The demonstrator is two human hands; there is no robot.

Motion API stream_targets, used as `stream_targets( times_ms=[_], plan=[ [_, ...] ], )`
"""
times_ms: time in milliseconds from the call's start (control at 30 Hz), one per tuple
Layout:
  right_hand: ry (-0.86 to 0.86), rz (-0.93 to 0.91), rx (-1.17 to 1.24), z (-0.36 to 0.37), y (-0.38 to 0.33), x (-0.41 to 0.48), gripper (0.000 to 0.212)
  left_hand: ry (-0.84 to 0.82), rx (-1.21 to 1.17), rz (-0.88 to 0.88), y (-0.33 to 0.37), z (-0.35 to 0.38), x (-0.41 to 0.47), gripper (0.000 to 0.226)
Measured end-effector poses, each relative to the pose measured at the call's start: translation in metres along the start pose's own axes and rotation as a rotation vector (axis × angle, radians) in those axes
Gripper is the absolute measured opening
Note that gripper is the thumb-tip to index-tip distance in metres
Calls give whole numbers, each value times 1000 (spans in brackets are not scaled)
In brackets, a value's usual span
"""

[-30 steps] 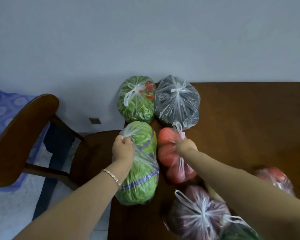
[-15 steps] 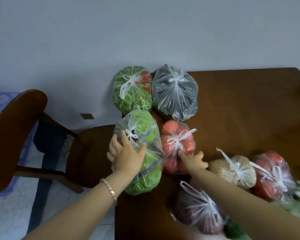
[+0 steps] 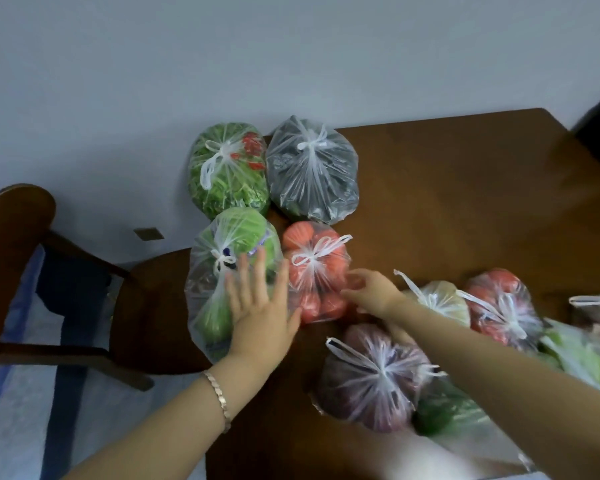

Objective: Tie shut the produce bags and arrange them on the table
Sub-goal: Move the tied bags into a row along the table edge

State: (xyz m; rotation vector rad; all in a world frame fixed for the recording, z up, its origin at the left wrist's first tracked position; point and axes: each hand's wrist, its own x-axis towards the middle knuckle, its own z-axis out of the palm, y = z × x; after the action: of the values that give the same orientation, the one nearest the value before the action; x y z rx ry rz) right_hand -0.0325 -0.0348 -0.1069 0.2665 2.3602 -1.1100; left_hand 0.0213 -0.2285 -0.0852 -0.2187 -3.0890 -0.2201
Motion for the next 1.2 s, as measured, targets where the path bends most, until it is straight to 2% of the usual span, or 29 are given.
stream_targets(
  times_ms=[33, 100, 133, 200, 267, 300, 367, 433, 567, 633, 733, 900, 967, 1033, 1067, 1133, 1200],
  plan=[
    [40, -77, -95, -17, 4, -6, 35, -19, -46, 122, 12, 0, -2, 72],
    [151, -206, -288, -52, 19, -18, 21, -210, -152, 287, 41, 2, -6, 60],
    [169, -252, -391, -67, 29, -23, 22, -316, -169, 323, 54, 6, -9, 53],
    [82, -262, -686, -87, 51, -32, 35, -429, -113, 363, 81, 14, -11, 44],
    [-67, -219, -994, -98, 80, -34, 55, -532, -43, 307, 115, 24, -13, 49],
    [-100, -211, -1063, -95, 90, -33, 60, -589, -17, 255, 124, 30, -15, 55],
    [-71, -265, -1114, -91, 100, -27, 55, -662, 56, 136, 142, 41, -18, 64],
    [-30, -357, -1149, -91, 105, -20, 47, -691, 142, 37, 158, 50, -20, 60],
    [-59, -467, -1073, -98, 110, -9, 39, -685, 251, -50, 175, 60, -19, 42],
    [-51, -501, -998, -101, 112, -7, 34, -643, 197, -135, 180, 65, -20, 38],
    [14, -523, -857, -104, 111, -5, 29, -630, 187, -119, 183, 63, -18, 37],
    [118, -478, -526, -136, 98, -7, 10, -617, 223, -76, 171, 26, -9, 34],
    [146, -426, -427, -157, 95, -3, 15, -560, 132, -119, 167, 8, 0, 29],
    [166, -376, -381, -176, 93, 3, 15, -423, -22, -137, 167, -13, 14, 9],
    [189, -348, -361, -184, 92, 7, 14, -354, -114, -148, 168, -21, 24, 7],
    [248, -288, -321, -201, 88, 19, 11, -278, -289, -181, 171, -34, 50, 28],
    [294, -237, -299, -216, 82, 32, 12, -238, -410, -193, 175, -43, 83, 35]
  ],
)
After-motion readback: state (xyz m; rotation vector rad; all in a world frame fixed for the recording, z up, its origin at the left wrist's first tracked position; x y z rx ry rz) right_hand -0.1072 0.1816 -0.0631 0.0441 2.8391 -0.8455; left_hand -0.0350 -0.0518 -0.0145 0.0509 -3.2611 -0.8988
